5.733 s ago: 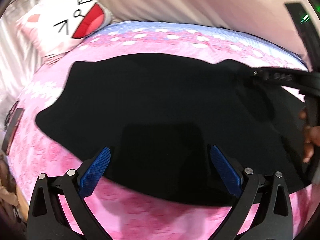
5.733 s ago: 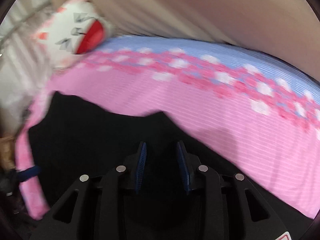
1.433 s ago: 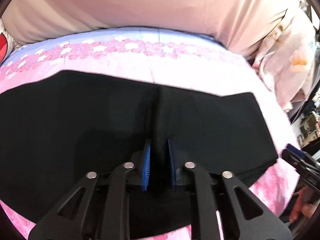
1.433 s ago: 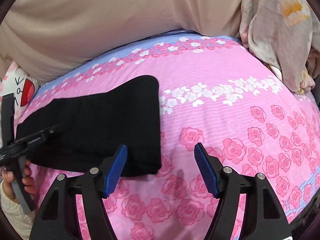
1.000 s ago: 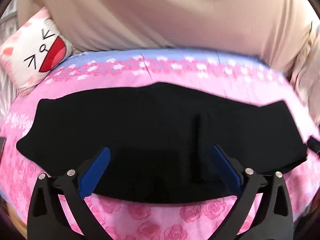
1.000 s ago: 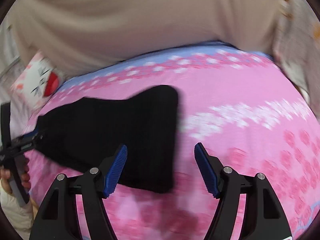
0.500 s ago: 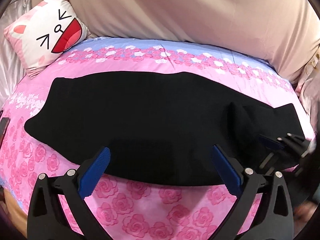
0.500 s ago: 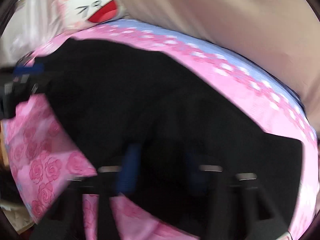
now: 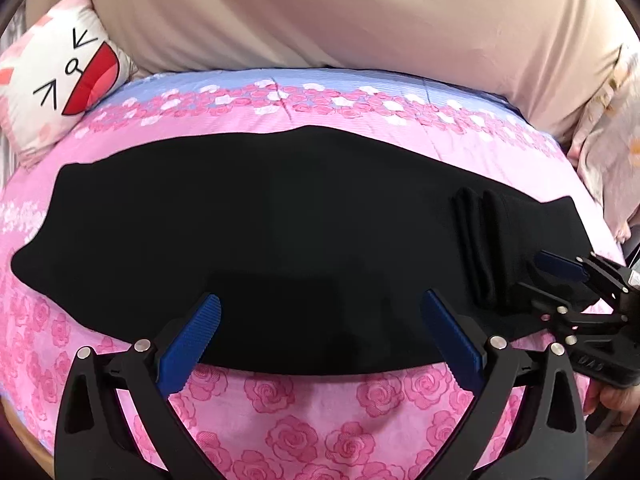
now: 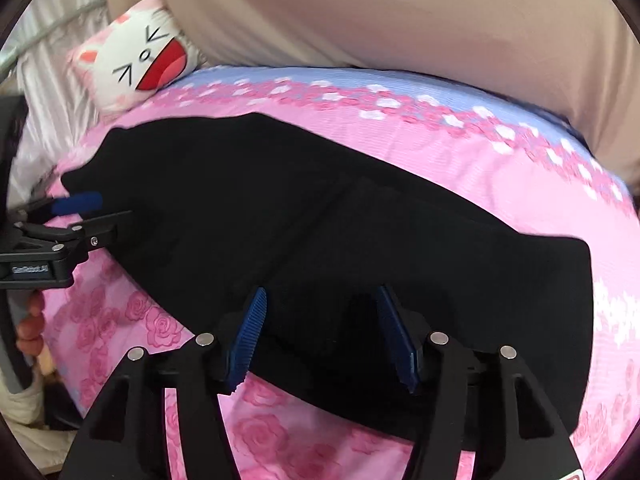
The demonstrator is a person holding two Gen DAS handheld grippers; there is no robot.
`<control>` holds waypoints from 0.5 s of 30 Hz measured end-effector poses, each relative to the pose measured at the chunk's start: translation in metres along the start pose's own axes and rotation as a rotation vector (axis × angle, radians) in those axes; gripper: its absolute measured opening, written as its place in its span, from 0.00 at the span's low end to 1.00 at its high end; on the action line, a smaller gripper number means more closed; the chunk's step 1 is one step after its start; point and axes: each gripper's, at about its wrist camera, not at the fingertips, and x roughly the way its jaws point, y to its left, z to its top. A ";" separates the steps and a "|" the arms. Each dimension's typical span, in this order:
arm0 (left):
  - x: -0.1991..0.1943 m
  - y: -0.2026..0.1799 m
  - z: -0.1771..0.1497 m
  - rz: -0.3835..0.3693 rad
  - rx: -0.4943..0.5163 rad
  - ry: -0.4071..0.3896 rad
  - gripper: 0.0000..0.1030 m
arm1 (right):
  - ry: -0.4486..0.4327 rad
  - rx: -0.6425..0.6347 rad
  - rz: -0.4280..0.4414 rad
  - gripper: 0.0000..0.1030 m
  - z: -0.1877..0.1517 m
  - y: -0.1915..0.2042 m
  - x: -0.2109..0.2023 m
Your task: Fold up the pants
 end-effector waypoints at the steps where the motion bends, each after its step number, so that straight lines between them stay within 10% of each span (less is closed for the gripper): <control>1: 0.000 0.001 -0.001 0.002 0.001 0.000 0.95 | -0.008 -0.002 0.018 0.58 0.000 0.005 0.000; 6: 0.001 0.007 -0.002 0.007 -0.024 0.016 0.95 | 0.000 -0.077 0.007 0.67 -0.002 0.033 0.015; 11: -0.002 0.009 -0.002 0.014 -0.016 0.010 0.95 | -0.006 -0.076 0.006 0.36 0.003 0.027 0.015; 15: -0.003 0.012 -0.003 0.009 -0.020 0.010 0.95 | 0.003 -0.028 0.108 0.38 0.002 0.009 0.003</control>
